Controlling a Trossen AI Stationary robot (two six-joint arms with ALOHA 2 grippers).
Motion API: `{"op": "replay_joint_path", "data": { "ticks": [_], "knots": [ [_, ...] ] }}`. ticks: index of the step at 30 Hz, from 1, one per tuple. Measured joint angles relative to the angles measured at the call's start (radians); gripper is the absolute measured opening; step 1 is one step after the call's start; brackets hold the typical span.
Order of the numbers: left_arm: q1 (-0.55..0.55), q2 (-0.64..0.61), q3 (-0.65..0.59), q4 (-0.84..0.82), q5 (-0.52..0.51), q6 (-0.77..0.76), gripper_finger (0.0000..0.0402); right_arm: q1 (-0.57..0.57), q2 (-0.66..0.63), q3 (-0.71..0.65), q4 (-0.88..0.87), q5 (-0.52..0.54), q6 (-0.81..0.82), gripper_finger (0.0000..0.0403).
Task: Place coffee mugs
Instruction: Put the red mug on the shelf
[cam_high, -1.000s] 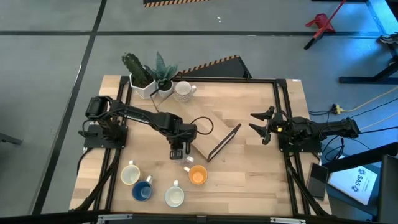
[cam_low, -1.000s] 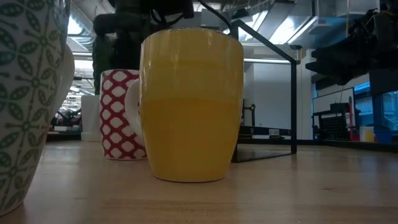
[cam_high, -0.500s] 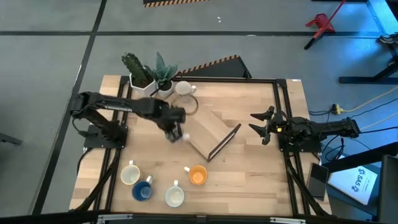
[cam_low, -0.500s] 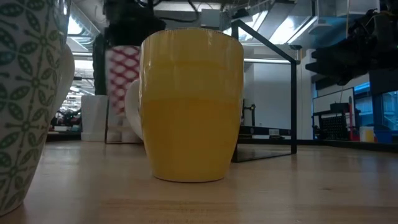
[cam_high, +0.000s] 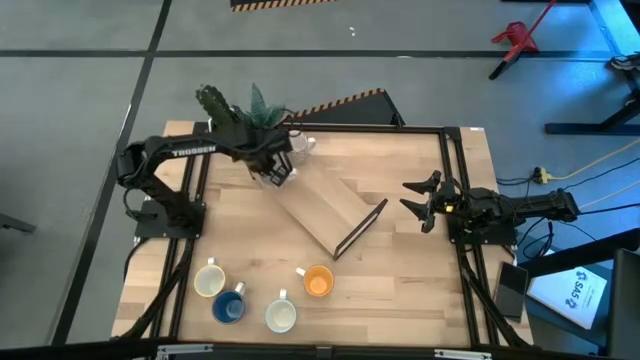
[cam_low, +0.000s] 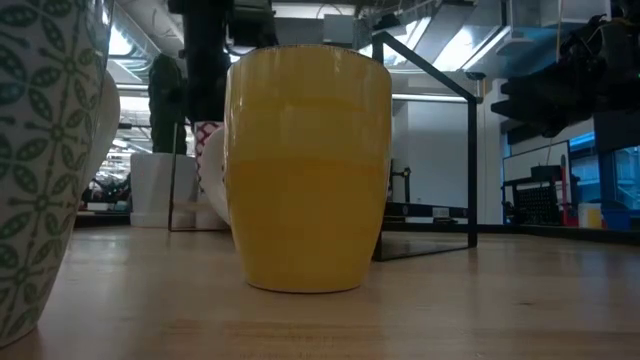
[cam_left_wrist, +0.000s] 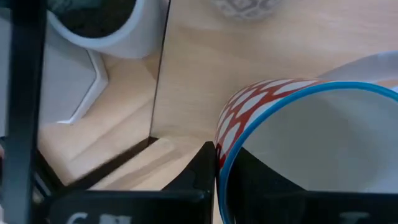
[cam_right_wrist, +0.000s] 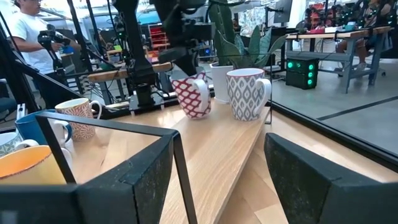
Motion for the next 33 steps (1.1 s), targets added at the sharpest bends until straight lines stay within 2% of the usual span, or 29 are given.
{"op": "replay_joint_path", "data": {
  "ticks": [6, 12, 25, 27, 33],
  "knots": [
    [0.070, -0.001, 0.000, -0.005, 0.029, 0.057, 0.0018, 0.000, 0.004, 0.000, 0.000, 0.000, 0.000, 0.0241],
    [0.083, -0.003, -0.049, 0.021, 0.101, 0.072, 0.0018, 0.000, 0.004, 0.000, 0.000, 0.001, 0.000, 0.0241],
    [0.093, -0.010, -0.079, 0.074, 0.083, 0.092, 0.0018, 0.000, 0.004, 0.000, 0.000, 0.001, -0.002, 0.0241],
    [0.093, -0.009, -0.080, 0.076, 0.078, 0.105, 0.0028, 0.000, 0.004, 0.000, 0.000, 0.000, -0.001, 0.0241],
    [0.093, -0.005, -0.085, 0.079, 0.011, 0.101, 0.0094, 0.000, 0.004, 0.000, 0.000, -0.001, 0.000, 0.0241]
  ]
}}
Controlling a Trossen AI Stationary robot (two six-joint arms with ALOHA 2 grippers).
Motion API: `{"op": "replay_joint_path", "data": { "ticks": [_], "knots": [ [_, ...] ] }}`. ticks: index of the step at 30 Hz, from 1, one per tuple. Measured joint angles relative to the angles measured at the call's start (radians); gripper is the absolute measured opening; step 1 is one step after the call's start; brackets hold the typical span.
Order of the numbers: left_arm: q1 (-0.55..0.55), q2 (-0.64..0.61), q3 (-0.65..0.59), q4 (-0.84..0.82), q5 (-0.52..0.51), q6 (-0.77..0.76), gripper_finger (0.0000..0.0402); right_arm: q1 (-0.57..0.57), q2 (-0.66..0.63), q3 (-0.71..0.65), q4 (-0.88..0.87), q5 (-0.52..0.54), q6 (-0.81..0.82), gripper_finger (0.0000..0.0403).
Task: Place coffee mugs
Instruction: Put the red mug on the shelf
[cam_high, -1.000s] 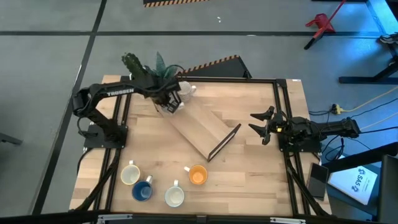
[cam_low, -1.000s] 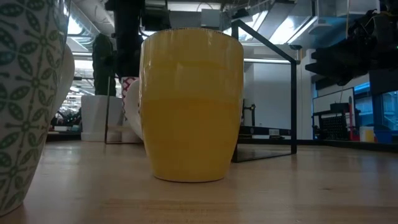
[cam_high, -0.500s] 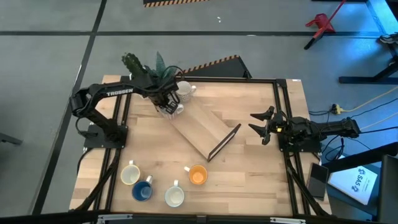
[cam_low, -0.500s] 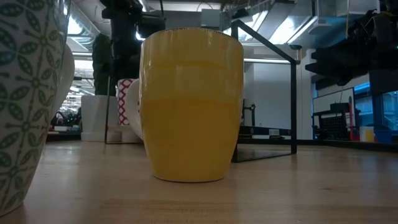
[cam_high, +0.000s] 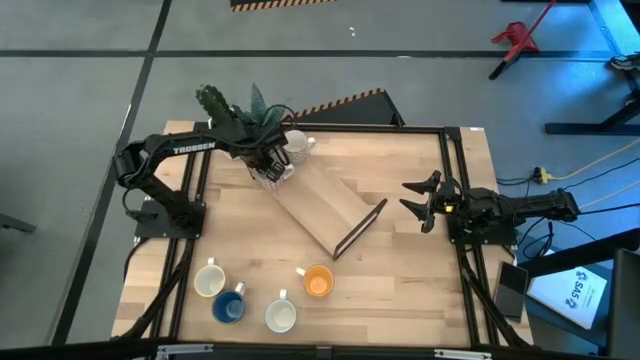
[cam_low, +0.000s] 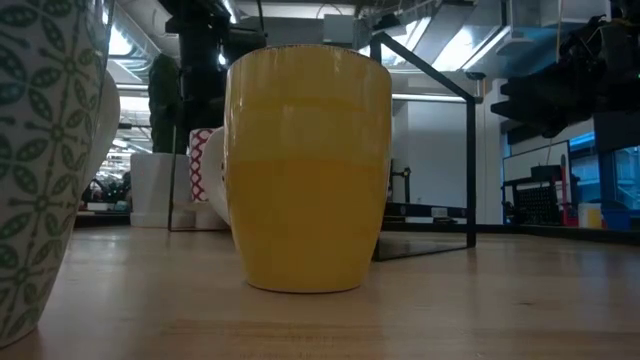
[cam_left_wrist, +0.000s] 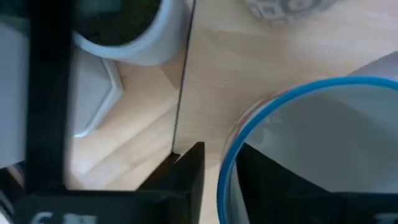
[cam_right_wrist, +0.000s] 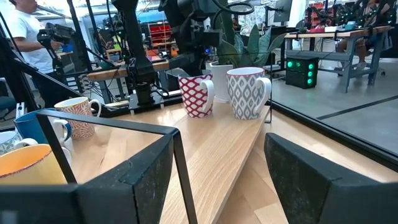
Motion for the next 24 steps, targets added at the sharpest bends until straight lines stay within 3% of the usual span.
{"op": "replay_joint_path", "data": {
  "ticks": [5, 24],
  "knots": [
    [-0.002, 0.001, 0.000, 0.000, 0.013, -0.003, 0.0114, 0.000, 0.000, 0.000, 0.000, 0.000, 0.000, 0.0241],
    [-0.016, -0.006, 0.046, -0.011, 0.011, 0.103, 0.0118, 0.000, 0.000, 0.000, 0.000, 0.000, -0.002, 0.0241]
  ]
}}
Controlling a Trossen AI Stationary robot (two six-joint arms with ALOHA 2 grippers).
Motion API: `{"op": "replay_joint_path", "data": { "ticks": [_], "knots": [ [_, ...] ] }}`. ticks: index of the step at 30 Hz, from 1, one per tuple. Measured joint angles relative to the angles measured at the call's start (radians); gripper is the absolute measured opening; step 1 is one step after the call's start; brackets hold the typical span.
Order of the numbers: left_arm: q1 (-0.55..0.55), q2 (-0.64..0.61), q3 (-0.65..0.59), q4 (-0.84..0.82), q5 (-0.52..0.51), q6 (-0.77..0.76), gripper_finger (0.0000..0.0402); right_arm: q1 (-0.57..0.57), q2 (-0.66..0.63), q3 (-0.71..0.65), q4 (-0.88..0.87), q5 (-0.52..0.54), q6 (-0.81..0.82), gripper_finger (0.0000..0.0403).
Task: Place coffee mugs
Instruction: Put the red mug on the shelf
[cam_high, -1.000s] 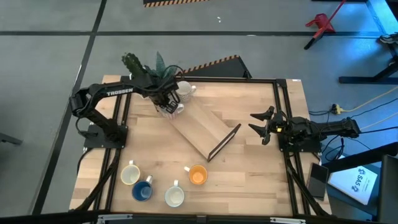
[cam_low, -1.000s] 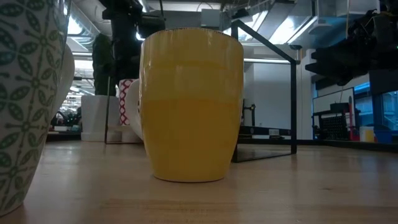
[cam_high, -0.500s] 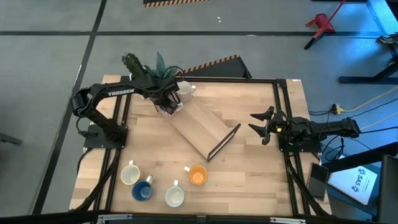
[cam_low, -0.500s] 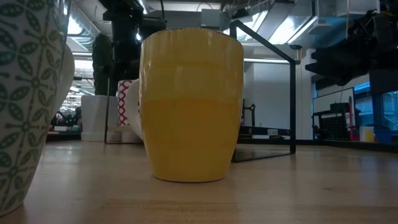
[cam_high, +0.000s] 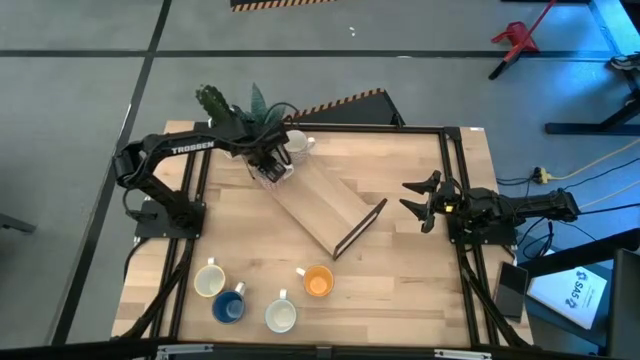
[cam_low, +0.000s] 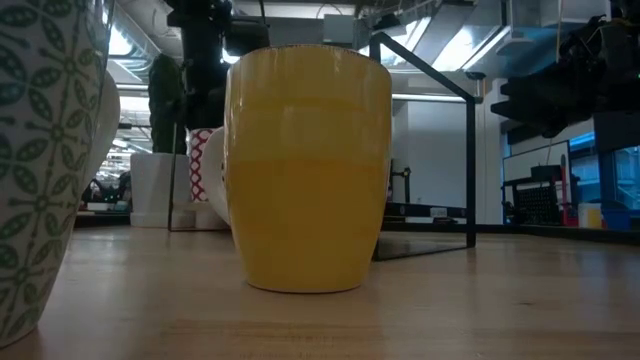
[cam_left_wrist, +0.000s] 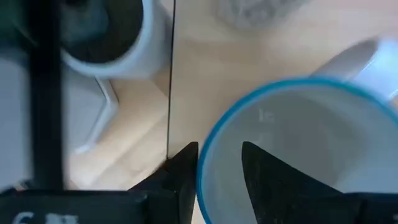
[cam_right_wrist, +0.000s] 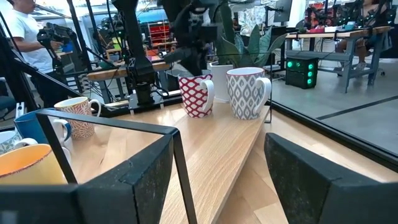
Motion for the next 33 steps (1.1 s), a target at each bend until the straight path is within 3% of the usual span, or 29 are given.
{"op": "replay_joint_path", "data": {
  "ticks": [13, 17, 21, 23, 26, 33],
  "knots": [
    [-0.027, 0.000, 0.203, -0.115, -0.010, 0.036, 0.0114, 0.000, 0.000, 0.000, 0.000, 0.000, 0.000, 0.0241],
    [-0.096, 0.000, 0.306, -0.120, 0.053, 0.058, 0.0087, 0.000, 0.000, 0.000, 0.000, 0.000, 0.000, 0.0241],
    [-0.216, -0.002, 0.364, -0.099, 0.136, 0.059, 0.0036, 0.000, 0.000, 0.000, 0.000, 0.000, 0.000, 0.0241],
    [-0.293, -0.002, 0.359, -0.101, 0.120, 0.052, 0.0010, 0.000, 0.000, 0.000, 0.000, 0.000, 0.000, 0.0241],
    [-0.372, -0.002, 0.313, -0.105, 0.100, 0.006, 0.0003, 0.000, 0.000, 0.000, 0.000, 0.000, 0.000, 0.0241],
    [-0.424, -0.001, 0.141, -0.063, -0.060, -0.062, 0.0001, 0.000, 0.000, 0.000, 0.000, 0.000, 0.001, 0.0241]
  ]
}}
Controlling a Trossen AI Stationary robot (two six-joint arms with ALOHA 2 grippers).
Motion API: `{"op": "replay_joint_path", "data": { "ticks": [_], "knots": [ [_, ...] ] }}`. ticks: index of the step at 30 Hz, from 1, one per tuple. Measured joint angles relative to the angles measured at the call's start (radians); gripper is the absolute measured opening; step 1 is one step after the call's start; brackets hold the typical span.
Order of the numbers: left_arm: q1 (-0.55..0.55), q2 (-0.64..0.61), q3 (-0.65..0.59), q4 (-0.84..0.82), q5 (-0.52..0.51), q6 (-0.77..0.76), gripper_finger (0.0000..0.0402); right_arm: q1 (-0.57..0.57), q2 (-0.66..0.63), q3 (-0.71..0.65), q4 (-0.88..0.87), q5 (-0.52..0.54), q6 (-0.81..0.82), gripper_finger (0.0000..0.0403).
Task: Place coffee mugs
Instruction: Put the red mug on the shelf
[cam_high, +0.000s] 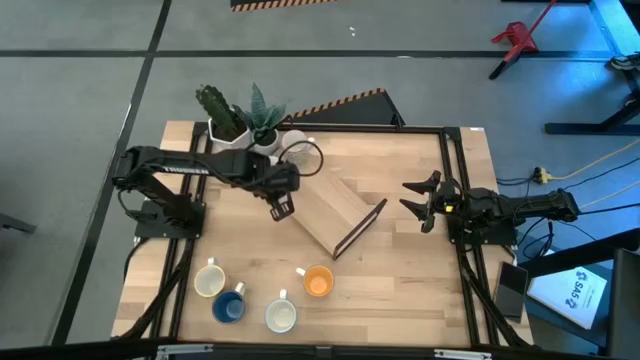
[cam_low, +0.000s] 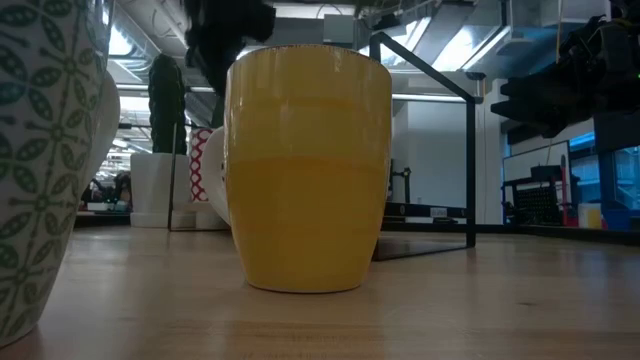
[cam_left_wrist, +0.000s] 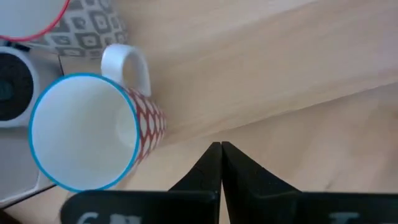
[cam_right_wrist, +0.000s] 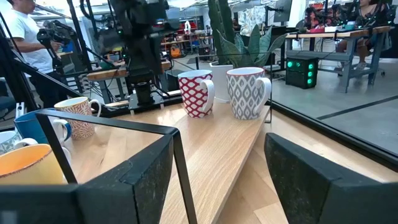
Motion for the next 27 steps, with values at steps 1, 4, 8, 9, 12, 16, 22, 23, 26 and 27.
{"op": "replay_joint_path", "data": {
  "ticks": [1, 4, 8, 9, 12, 16, 22, 23, 26, 27],
  "knots": [
    [0.004, 0.000, -0.016, 0.005, -0.001, 0.000, 0.0001, 0.000, 0.000, 0.000, 0.000, 0.000, 0.002, 0.0241],
    [0.024, 0.000, -0.068, 0.024, -0.014, 0.011, 0.0001, 0.000, 0.000, 0.000, 0.000, 0.000, 0.008, 0.0241],
    [0.050, 0.001, -0.128, 0.075, -0.027, 0.016, 0.0000, 0.000, 0.000, 0.000, 0.000, 0.000, 0.009, 0.0241],
    [0.057, 0.001, -0.137, 0.077, -0.027, 0.017, 0.0000, 0.000, 0.000, 0.000, 0.000, 0.000, 0.010, 0.0241],
    [0.076, 0.001, -0.166, 0.092, -0.030, 0.038, 0.0000, 0.000, 0.000, 0.000, 0.000, 0.000, 0.010, 0.0241],
    [0.094, 0.001, -0.175, 0.112, -0.069, 0.041, 0.0000, 0.000, 0.000, 0.000, 0.000, 0.000, 0.010, 0.0241],
    [0.124, 0.001, -0.175, 0.117, -0.084, 0.035, 0.0000, 0.000, 0.000, 0.000, 0.000, 0.000, 0.010, 0.0241],
    [0.128, 0.001, -0.175, 0.118, -0.081, 0.034, 0.0000, 0.000, 0.000, 0.000, 0.000, 0.000, 0.010, 0.0241],
    [0.130, 0.001, -0.175, 0.117, -0.061, 0.005, 0.0000, 0.000, 0.000, 0.000, 0.000, 0.000, 0.010, 0.0241],
    [0.129, 0.001, -0.175, 0.116, -0.047, -0.005, 0.0000, 0.000, 0.000, 0.000, 0.000, 0.000, 0.010, 0.0241]
  ]
}}
